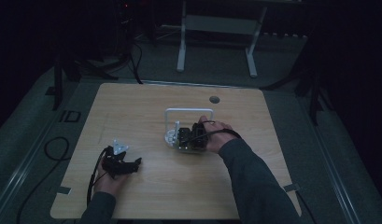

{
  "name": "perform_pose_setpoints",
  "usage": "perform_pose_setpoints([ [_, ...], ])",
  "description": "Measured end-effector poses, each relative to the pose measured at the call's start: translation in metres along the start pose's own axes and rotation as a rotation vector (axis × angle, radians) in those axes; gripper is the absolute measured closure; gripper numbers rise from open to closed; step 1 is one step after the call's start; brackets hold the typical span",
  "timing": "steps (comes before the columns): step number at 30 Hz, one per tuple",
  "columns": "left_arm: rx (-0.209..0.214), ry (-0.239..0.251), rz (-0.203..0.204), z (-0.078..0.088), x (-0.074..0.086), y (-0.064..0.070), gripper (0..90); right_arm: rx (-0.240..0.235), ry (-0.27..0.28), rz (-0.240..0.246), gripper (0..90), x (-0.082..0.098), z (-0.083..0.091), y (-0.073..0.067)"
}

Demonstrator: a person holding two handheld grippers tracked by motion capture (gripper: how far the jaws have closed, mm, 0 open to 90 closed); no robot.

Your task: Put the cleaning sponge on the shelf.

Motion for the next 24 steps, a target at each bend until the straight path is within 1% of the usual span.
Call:
perform_pose_setpoints([
  [6, -0.001, 0.001, 0.0, 0.0, 0.0, 0.0, 17.1, 0.023, -0.011, 0.002, 71.8, -0.001, -0.004, 0.002],
  [24, 0.0, 0.001, -0.001, 0.0, 0.0, 0.0, 17.0, 0.061, -0.022, 0.013, 71.8, -0.008, -0.012, 0.007],
])
Point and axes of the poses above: each handheld gripper's, and its own axes: z roughly backward along the jaws, x roughly out of its underside, y roughly to its right, the point moved 8 cm from there along -z, roughly forward along the jaws, and after that the axes turned 10 degrees about -y, right-handed, at the moved point
